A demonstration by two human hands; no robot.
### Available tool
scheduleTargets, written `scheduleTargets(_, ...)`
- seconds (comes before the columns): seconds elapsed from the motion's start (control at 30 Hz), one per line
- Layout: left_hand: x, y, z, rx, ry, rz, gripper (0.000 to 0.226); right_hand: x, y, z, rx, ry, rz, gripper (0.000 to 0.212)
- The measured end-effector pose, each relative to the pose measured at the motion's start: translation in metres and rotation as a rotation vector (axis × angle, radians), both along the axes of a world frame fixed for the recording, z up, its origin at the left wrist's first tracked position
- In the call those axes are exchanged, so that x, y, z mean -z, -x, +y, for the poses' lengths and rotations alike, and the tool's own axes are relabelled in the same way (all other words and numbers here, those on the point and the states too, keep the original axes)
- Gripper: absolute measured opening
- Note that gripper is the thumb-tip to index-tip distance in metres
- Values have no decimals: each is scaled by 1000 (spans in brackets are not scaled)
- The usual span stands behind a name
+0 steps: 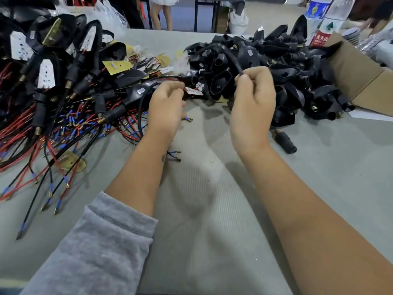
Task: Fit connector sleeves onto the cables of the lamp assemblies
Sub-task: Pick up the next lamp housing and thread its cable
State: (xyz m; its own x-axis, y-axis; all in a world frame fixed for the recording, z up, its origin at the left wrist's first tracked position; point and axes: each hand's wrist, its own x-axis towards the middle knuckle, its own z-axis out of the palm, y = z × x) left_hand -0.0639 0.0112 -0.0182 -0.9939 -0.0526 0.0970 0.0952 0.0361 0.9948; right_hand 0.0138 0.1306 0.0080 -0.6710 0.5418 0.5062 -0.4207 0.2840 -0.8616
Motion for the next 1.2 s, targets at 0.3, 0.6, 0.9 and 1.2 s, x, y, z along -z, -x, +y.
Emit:
scheduleTargets(0.3, -6, -32, 25, 567, 188, 111, 23, -5, 12, 29, -433, 854, -25, 14)
scheduleTargets(0.6, -13, -32, 20, 541, 213, 298, 29, -9, 4, 37, -534, 564, -4, 15)
scheduleTargets(0.9, -4, -25, 15, 278, 484, 447, 23, -3, 7, 37, -454, 520, -67, 14)
scheduleTargets(1.2, 6, -13, 1, 264, 629, 383, 24, 1, 11, 43, -279, 435, -86, 19)
